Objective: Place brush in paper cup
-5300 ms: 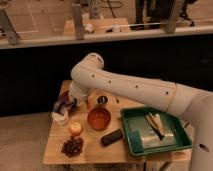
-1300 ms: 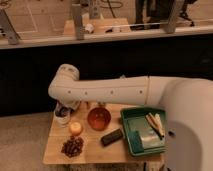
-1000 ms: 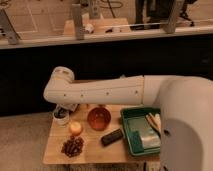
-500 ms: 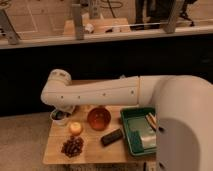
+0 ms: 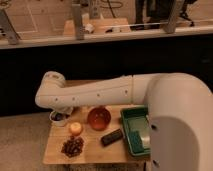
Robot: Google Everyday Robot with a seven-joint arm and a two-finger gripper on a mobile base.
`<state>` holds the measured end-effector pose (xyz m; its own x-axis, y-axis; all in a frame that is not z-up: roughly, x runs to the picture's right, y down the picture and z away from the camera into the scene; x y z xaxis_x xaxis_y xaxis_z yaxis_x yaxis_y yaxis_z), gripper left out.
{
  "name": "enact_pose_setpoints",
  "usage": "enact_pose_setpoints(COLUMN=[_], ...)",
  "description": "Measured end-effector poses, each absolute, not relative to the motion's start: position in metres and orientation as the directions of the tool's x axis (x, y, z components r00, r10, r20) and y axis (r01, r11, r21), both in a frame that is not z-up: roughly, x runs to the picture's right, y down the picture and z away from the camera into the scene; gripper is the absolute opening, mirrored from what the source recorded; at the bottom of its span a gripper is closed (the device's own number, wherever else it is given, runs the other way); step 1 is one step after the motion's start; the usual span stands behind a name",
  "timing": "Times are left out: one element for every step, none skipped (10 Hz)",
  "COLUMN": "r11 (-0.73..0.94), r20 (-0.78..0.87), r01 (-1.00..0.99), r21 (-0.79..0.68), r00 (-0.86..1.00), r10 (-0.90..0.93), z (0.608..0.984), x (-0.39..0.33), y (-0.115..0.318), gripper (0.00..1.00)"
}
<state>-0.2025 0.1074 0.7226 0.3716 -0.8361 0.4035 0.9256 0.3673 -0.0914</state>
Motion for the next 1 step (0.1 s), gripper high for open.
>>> enact_pose_setpoints(r11=[0.367], r20=[0.397], r01=[0.925], r21=[-0.097], r00=[0.374], r10=[-0.838], z=[0.721], x=[-0.2028], y=[0.107], gripper=[0.31])
